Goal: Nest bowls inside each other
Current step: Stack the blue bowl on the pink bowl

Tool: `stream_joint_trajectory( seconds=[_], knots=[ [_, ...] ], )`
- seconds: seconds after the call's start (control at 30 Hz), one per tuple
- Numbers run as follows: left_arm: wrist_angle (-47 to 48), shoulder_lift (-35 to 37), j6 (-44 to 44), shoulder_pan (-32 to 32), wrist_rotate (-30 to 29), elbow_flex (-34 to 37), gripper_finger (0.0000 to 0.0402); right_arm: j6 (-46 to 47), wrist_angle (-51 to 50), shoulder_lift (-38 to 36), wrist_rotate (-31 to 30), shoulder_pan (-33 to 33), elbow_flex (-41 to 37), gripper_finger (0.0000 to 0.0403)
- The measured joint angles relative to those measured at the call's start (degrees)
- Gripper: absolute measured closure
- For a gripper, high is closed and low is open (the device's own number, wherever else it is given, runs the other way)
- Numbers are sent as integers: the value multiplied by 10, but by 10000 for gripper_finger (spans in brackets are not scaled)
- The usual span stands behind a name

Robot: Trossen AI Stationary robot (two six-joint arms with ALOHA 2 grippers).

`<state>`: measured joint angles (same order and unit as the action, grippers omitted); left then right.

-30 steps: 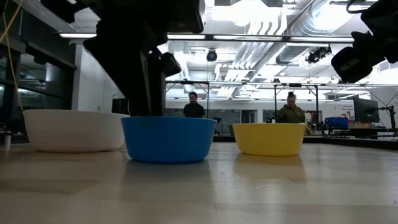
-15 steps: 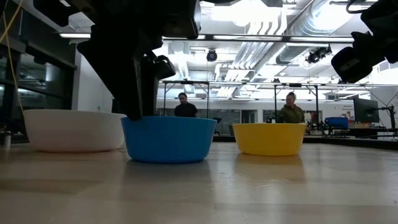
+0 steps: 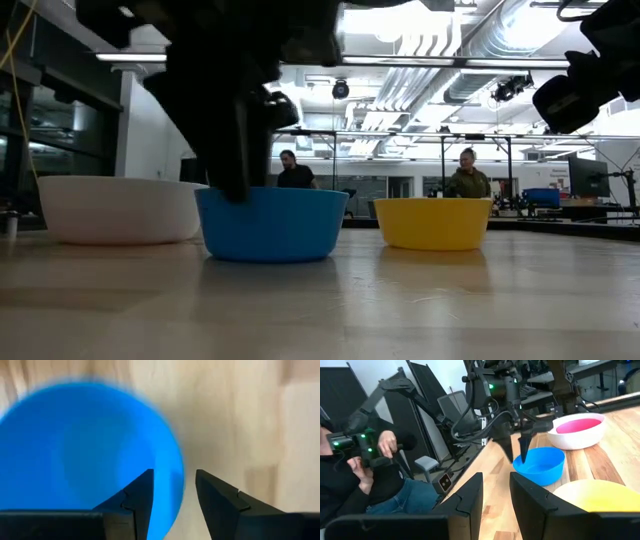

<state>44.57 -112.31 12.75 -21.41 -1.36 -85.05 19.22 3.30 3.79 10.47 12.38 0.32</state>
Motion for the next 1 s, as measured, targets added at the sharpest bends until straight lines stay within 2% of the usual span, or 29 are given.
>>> stream_joint_trajectory(
  seconds=[0.23,0.67,1.0],
  knots=[
    [7,-5,0,0,2,-7,260,0,0,3,0,0,0,312],
    [5,-5,0,0,3,-7,322,0,0,4,1,0,0,312],
    [6,-5,2,0,4,-7,328,0,0,4,1,0,0,312]
  ],
)
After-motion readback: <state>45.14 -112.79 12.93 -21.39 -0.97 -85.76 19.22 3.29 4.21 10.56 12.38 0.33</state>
